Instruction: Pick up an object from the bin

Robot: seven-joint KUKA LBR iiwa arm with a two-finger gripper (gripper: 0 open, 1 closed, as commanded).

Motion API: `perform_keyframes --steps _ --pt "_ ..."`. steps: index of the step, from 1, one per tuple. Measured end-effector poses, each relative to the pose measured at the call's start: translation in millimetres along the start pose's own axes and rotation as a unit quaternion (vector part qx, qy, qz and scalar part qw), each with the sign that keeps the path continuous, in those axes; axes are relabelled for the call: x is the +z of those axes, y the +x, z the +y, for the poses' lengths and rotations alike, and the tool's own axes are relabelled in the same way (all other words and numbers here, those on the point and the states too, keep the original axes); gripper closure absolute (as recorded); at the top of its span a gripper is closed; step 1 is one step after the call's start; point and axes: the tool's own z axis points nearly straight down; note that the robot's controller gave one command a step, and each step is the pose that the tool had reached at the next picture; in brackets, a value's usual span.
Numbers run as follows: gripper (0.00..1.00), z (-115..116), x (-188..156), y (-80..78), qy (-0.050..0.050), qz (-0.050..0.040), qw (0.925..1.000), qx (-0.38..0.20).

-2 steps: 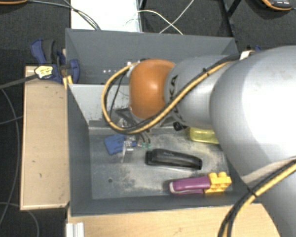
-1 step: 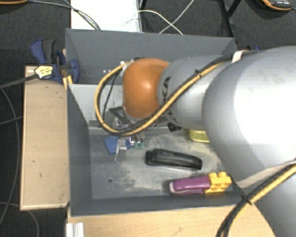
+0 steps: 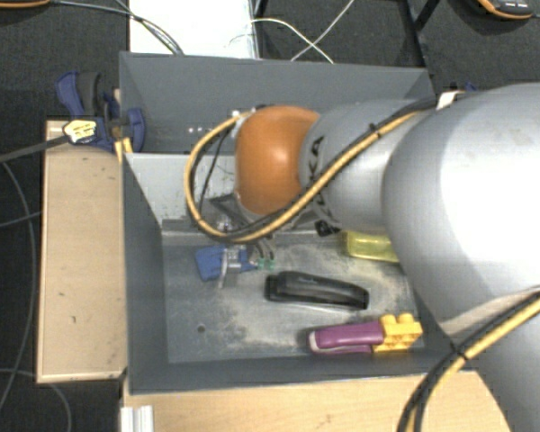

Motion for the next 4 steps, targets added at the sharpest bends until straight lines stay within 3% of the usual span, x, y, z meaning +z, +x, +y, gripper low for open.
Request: perform_keyframes --steps 1,2,3,4 --pt "1.00 -0.1 0.0 0.0 0.000 0.0001 1.0000 0.001" --pt "1.00 0.5 -36.8 -1.4 -0.001 -0.0025 1.0000 0.002" --pt "1.00 -0.1 -28.1 -0.4 -0.001 0.0000 1.0000 0.003" --pt "1.00 0.6 -42.2 -2.5 -0.002 -0.0050 1.0000 0.004"
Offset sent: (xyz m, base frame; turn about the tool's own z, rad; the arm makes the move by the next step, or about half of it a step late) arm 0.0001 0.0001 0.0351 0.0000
